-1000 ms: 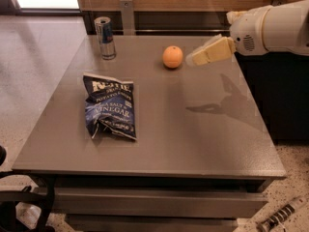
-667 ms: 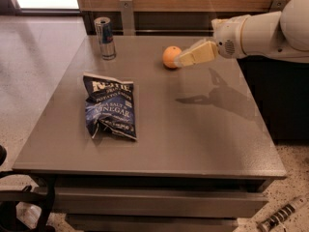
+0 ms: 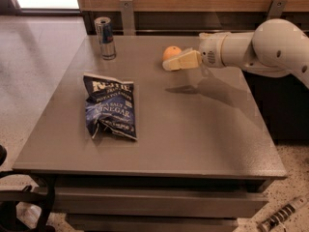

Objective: Pick orange

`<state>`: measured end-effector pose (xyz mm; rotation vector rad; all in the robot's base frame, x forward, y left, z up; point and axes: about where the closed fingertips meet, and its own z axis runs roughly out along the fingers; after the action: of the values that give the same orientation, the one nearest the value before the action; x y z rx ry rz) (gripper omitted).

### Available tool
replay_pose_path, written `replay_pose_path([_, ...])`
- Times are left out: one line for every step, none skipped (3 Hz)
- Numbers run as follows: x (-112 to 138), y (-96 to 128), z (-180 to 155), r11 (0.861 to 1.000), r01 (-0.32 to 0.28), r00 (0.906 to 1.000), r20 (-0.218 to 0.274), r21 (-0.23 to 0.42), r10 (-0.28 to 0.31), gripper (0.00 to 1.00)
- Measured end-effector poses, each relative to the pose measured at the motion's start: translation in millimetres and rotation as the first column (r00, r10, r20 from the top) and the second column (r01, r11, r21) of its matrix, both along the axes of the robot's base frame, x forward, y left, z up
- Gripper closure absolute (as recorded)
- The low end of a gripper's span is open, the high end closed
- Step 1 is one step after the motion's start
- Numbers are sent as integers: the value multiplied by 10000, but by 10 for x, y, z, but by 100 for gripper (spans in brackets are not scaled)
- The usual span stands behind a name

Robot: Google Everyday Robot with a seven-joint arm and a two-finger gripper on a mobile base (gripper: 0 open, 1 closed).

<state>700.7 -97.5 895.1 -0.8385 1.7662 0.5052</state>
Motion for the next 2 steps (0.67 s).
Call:
replay_pose_path([169,-23,-216,9979,394,9992,-135,509,-388,0])
replay_pose_path([337,-79,-366,9932,734,9973,-128,907,-725,0])
